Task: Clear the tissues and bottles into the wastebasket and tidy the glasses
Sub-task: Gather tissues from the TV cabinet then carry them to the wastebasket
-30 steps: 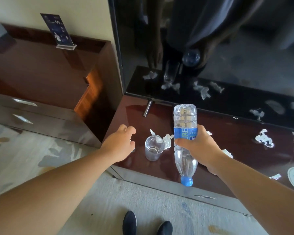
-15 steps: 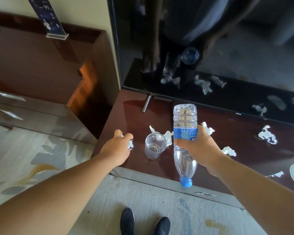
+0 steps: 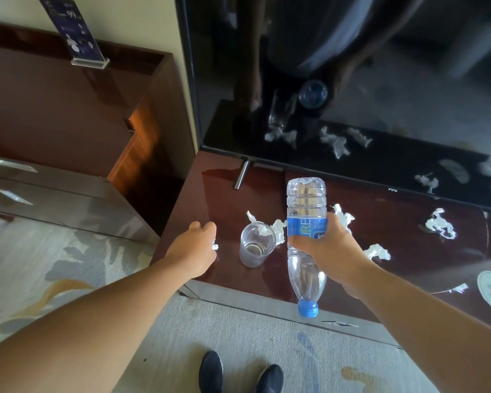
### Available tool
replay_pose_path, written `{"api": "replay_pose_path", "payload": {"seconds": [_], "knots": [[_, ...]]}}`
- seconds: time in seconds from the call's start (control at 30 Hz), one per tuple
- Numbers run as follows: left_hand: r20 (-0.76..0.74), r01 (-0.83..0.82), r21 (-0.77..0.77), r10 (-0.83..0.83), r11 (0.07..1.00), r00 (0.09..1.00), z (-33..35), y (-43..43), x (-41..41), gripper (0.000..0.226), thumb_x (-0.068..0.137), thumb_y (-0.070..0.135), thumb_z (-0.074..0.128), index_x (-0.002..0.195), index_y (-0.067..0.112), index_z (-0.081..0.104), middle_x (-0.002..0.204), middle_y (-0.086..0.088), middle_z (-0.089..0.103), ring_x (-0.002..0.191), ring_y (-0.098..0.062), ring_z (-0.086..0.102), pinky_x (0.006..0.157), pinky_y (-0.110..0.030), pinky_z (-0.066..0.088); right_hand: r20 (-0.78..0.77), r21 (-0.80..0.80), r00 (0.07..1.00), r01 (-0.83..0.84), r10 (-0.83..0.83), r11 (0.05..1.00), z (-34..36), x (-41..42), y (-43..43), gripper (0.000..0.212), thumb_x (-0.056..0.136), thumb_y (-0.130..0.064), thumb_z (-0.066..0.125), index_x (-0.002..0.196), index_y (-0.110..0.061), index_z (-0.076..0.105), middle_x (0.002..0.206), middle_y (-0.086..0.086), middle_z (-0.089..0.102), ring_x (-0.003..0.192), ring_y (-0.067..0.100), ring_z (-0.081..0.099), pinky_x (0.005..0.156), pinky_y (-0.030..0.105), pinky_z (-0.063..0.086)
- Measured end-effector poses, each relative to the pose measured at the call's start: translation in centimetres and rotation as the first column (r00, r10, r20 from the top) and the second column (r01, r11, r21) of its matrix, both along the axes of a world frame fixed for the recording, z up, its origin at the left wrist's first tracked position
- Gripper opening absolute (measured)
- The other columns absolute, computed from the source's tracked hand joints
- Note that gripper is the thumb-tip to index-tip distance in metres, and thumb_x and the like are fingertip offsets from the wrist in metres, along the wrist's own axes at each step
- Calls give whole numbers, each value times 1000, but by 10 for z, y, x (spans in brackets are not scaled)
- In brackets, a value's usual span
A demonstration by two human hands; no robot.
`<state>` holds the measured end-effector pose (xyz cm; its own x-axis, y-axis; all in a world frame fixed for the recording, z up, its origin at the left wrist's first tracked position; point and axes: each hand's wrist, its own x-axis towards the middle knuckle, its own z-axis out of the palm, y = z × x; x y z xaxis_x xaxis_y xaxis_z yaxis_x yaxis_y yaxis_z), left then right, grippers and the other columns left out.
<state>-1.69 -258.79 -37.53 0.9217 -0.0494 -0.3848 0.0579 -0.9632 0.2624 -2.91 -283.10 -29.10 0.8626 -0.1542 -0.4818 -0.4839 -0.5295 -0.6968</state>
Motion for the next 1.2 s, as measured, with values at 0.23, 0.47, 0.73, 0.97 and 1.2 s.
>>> {"api": "replay_pose_path", "payload": {"seconds": [0.23, 0.47, 0.73, 0.97, 1.2], "knots": [[133, 22, -41, -17, 999, 991, 39, -4, 11, 9, 88, 18, 54, 92, 10, 50, 100, -4, 46, 80, -29, 58, 66, -34, 41, 59, 20, 998, 7, -8, 1000, 23, -5, -3, 47, 78, -30, 77, 114, -24, 47, 97, -2, 63, 82, 14, 65, 66, 31, 58], [228, 102, -73, -82, 992, 970, 83, -15, 20, 5, 88, 14, 47, 90, 13, 52, 89, 0, 56, 82, -25, 54, 64, -33, 40, 121, 25, 992, 40, -42, 999, 51, -14, -15, 49, 80, -31, 75, 118, -23, 46, 100, -3, 62, 85, 12, 63, 62, 24, 50], [407, 185, -78, -138, 980, 903, 110, -24, 24, 17, 94, 33, 47, 89, 19, 56, 77, 6, 56, 71, -20, 54, 56, -30, 37, 168, 12, 981, 98, -98, 995, 69, -25, -29, 50, 76, -34, 78, 116, -23, 49, 98, -3, 65, 85, 12, 66, 64, 24, 50], [423, 174, -77, -126, 982, 897, 120, -30, 26, 22, 97, 34, 43, 94, 18, 58, 80, 3, 60, 74, -22, 58, 58, -30, 39, 180, 32, 977, 111, -114, 993, 79, -33, -36, 49, 79, -32, 77, 117, -23, 46, 99, -4, 63, 86, 11, 63, 61, 21, 47], [416, 133, -88, -85, 987, 905, 126, -51, 18, 19, 97, 33, 43, 94, 20, 58, 79, 5, 61, 69, -15, 59, 58, -31, 49, 190, 62, 980, 50, -61, 997, 75, -25, -59, 49, 79, -32, 76, 117, -25, 46, 99, -4, 63, 85, 11, 64, 62, 23, 50]]}}
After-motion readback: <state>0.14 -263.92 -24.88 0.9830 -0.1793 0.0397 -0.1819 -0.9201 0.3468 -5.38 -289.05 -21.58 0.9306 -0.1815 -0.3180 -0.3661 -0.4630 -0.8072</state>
